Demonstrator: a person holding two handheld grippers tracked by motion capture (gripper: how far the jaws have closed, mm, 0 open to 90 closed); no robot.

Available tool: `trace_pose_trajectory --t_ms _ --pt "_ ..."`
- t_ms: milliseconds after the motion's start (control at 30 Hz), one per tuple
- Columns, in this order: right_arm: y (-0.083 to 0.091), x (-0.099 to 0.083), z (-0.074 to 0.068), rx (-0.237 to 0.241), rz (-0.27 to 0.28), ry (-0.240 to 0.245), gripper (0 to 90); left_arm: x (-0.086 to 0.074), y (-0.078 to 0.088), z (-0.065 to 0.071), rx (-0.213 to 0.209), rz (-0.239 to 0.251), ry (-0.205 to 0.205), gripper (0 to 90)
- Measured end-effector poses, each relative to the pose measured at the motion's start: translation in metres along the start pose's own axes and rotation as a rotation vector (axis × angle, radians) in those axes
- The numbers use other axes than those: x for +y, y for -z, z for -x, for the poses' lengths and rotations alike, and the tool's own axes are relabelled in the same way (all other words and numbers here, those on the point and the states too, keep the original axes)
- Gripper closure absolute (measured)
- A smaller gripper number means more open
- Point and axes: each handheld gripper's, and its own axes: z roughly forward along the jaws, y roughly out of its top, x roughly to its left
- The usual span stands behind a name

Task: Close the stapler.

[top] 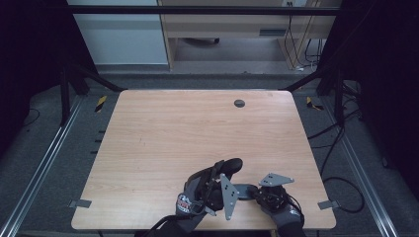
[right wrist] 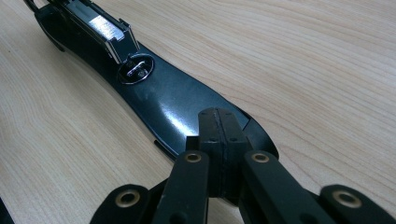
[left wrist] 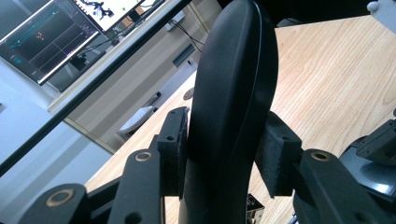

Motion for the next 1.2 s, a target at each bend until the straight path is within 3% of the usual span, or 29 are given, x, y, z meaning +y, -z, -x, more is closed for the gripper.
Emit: trace_pose_trajectory --t_ms 1200 --pt "-0.001 0.000 0.000 0.001 0.014 0.004 90.0 0.000 -0.016 0.031 -0.010 -0.028 -0.103 54.8"
